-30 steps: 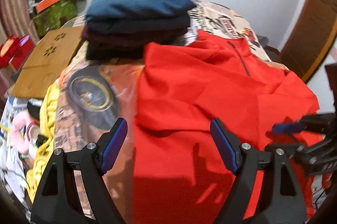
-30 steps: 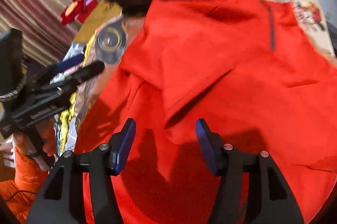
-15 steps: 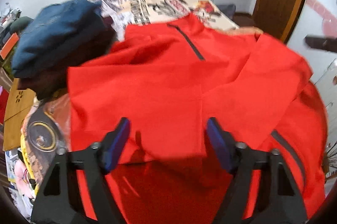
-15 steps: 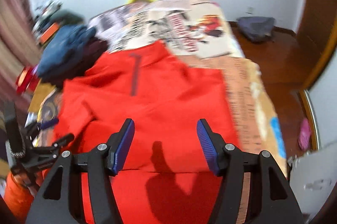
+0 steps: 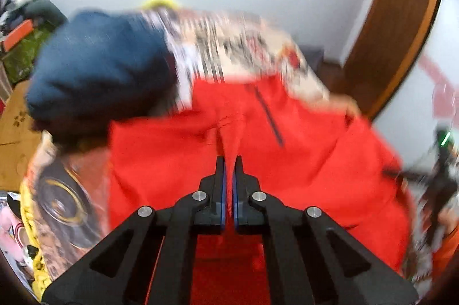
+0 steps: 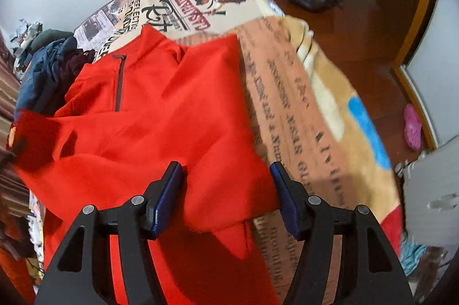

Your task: Fold large clothes

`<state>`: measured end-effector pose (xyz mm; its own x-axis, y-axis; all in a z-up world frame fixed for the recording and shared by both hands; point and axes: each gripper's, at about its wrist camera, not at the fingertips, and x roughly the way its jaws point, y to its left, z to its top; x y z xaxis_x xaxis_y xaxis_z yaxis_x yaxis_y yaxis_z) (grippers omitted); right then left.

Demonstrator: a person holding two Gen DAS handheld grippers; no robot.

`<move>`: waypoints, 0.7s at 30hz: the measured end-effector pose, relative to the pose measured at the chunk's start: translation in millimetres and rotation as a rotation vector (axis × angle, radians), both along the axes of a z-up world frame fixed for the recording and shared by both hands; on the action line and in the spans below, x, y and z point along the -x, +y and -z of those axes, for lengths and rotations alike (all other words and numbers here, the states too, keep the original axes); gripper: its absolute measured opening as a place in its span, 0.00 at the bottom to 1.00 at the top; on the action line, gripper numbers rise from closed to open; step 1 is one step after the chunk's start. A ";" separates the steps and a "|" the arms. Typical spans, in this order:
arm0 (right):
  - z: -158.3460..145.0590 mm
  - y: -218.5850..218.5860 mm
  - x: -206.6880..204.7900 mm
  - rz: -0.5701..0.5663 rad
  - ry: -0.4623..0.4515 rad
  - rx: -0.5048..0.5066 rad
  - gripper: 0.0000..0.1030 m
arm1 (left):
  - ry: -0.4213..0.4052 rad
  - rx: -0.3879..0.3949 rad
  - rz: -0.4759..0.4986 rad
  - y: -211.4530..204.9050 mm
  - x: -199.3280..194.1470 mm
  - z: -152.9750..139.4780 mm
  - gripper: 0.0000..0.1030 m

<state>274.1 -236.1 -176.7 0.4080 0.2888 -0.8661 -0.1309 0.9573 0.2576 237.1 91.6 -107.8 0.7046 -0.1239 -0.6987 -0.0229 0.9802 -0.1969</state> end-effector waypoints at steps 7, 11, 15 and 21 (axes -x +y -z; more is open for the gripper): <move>-15.5 3.6 -1.0 -0.036 -0.033 0.023 0.62 | -0.105 0.034 -0.040 23.8 39.0 -26.0 0.02; -15.2 14.9 -0.1 -0.069 -0.053 0.053 0.63 | 0.002 -0.018 -0.077 29.4 55.9 14.9 0.02; -0.4 23.8 7.4 -0.096 -0.057 0.110 0.66 | 0.150 -0.141 -0.140 33.2 67.5 65.7 0.08; -3.6 32.4 18.3 -0.136 -0.079 0.188 0.78 | 0.306 -0.176 -0.163 45.4 85.8 111.6 0.43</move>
